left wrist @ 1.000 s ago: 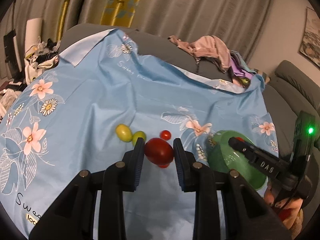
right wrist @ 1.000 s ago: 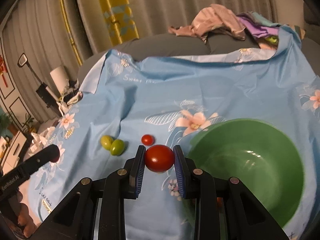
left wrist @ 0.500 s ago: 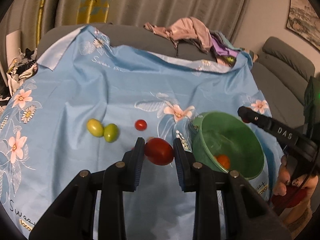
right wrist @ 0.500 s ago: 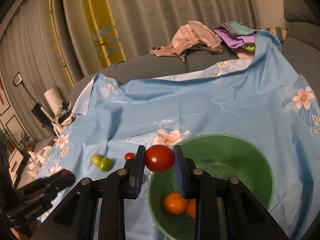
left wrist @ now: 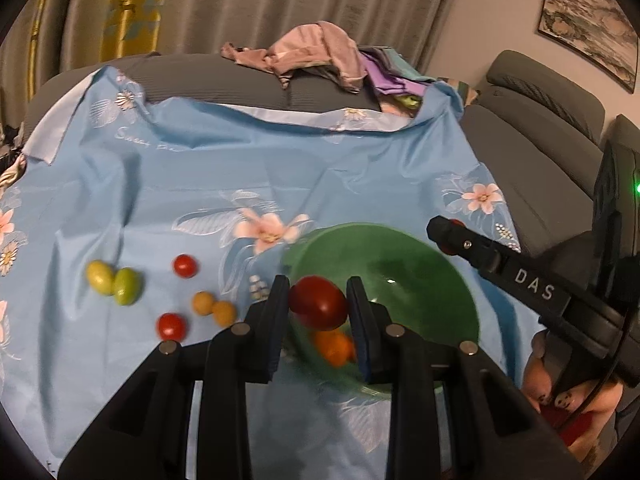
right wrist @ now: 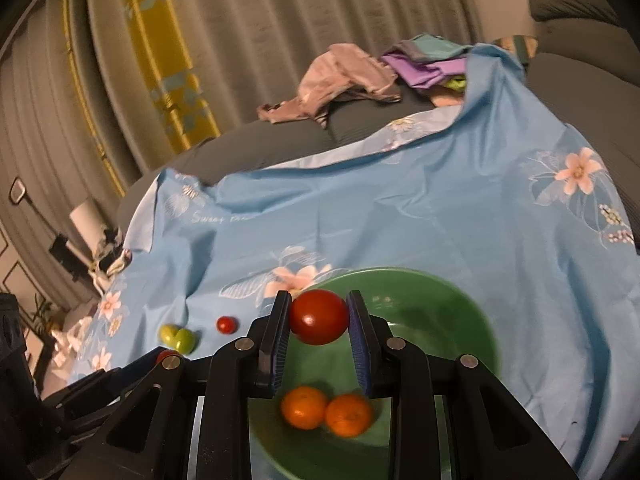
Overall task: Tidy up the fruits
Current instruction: 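Carry the red tomato over the bowl with the right tool while the left tool carries its tomato, then open the right tool to drop the tomato while the left tool drops its tomato into the bowl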
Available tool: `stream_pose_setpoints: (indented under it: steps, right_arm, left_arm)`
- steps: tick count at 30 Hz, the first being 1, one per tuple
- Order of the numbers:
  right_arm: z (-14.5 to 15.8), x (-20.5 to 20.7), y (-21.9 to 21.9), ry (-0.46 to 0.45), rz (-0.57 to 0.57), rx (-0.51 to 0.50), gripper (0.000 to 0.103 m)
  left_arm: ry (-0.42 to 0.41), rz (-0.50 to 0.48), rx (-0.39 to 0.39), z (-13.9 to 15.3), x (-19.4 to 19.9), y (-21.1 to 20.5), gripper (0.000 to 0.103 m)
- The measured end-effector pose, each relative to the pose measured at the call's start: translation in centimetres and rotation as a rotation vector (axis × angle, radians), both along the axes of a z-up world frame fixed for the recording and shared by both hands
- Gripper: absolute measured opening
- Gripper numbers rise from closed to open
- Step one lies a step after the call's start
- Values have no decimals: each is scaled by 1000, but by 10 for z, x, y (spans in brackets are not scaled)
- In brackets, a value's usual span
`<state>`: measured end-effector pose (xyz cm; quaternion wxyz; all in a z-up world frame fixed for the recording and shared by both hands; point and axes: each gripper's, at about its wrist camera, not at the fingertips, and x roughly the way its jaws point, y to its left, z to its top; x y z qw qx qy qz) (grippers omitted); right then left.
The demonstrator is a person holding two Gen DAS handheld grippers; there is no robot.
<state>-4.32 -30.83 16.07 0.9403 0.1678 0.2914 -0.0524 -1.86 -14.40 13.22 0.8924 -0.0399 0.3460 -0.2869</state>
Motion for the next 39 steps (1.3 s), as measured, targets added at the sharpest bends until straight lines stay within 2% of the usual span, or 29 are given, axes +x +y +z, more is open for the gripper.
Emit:
stream_pose_setpoints:
  steps: [11,16,21,24,27,29,32,39]
  right_arm:
    - [-21,2,-40,88,-105,41,30]
    - [-29,7,-47,116,-106,53,30]
    - [-31,11,-46,106,-65,48,30]
    - [-32,10,-34,109,-7,-8,30]
    - [-30,9,-31,106,-43,-19,30]
    - [-28,9,-31,95,-41,-9,30]
    - [-26,9,-33,85,-46,-7,30]
    - [-29,7,-48,84,-74,43,30]
  left_arm:
    - [48,-49,43,-15,15,-47,29]
    - [77,-34,31,-16,23,-48,29]
    - [163,-2,17,-8,28,-47,29]
    - [128,-27,-34,9,17,-44,29]
    - [66,-22,18,14,11,-47,29]
    - [65,-6,38,11,14,-48,29]
    - [90,-12,13,5,21,-51,29]
    - [67,17,-2,0,27,-57,29]
